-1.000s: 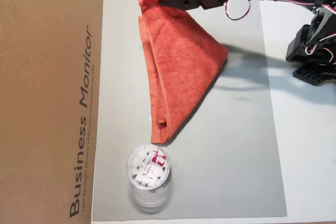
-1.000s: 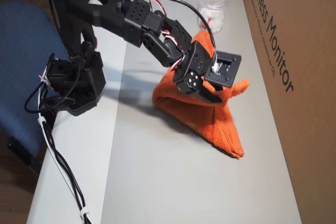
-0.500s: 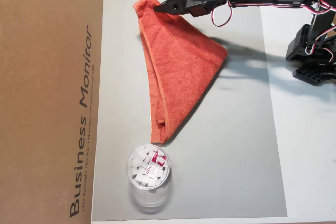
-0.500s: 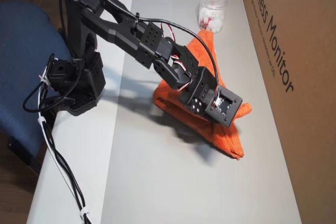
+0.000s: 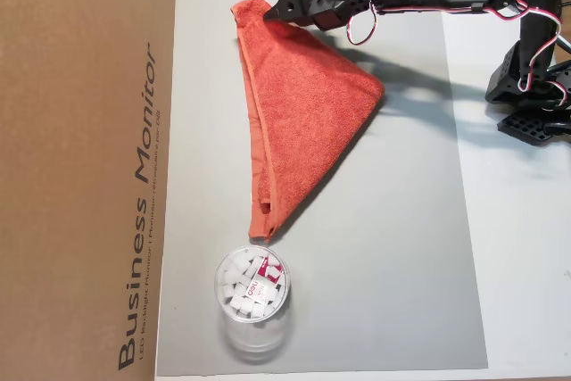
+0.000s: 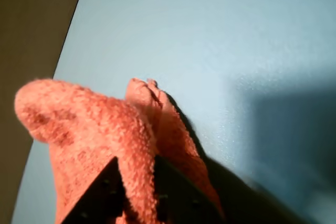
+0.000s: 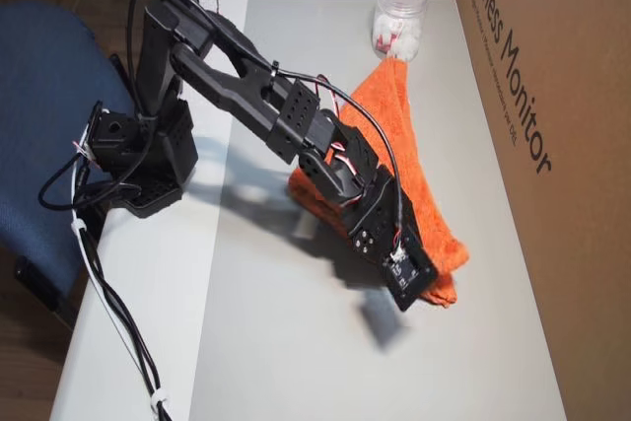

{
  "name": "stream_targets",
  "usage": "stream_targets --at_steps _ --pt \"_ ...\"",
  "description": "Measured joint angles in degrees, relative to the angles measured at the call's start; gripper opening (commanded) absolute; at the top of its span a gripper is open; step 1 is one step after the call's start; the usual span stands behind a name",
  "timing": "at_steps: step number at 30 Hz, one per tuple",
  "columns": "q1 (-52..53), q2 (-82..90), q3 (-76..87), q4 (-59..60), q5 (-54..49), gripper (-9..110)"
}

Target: Fold the blanket.

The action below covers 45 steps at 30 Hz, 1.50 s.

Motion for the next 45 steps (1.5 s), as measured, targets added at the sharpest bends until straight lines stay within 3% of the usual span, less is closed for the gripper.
stream_targets --at_steps 6,15,24,31,39,45 --pt "1.5 -1.4 0.0 0.0 9.3 0" --pt "3.5 -2.5 0.0 0.0 14.1 0" --pt "3.6 -2.5 0.0 -0.5 14.1 1" --pt "3.7 -2.5 0.0 -0.5 14.1 17" --pt "3.7 -2.3 0.0 -0.5 14.1 17" --pt "4.1 3.7 4.0 -0.7 3.9 17"
